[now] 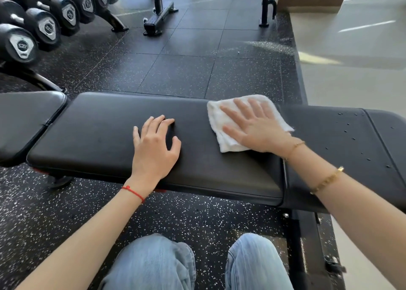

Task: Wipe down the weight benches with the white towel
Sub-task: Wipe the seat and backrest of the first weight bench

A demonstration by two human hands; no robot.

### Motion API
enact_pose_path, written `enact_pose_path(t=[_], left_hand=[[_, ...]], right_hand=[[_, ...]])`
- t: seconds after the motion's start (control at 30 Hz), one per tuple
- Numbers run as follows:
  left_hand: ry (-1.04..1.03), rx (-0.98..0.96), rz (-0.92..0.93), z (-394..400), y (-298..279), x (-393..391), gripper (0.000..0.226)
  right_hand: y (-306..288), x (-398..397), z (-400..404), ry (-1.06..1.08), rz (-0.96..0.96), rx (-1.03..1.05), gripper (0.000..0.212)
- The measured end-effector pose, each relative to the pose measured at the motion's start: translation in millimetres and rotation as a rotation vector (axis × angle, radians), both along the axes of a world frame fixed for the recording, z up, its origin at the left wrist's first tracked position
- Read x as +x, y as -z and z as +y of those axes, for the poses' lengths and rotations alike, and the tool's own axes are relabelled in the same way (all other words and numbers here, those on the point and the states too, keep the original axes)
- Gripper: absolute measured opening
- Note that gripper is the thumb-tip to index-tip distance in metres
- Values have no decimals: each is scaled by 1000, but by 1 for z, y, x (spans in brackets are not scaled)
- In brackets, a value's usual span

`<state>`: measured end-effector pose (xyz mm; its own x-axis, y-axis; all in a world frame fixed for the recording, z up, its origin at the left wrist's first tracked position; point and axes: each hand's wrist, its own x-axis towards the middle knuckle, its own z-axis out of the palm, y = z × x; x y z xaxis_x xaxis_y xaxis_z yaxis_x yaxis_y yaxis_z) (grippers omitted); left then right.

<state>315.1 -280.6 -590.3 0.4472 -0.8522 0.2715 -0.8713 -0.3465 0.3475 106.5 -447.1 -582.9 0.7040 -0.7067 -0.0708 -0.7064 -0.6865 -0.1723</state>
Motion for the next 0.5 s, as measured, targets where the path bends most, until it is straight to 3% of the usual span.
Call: enact_pose_path(t=[0.1,0.2,0.33,0.5], left_hand=[[0,12,-6,0,-1,-2,47],[-8,12,-11,-1,-2,-3,46],[-14,-1,-2,-1,-2,-3,46],[-1,-2,-1,0,-1,0,46]], right_hand=[[-6,3,-20,159,30,48,60],[-14,35,-29,230,80,-35,60],[-8,67,-1,121,39,-56,60],[5,28,47,-67,-72,-34,58]])
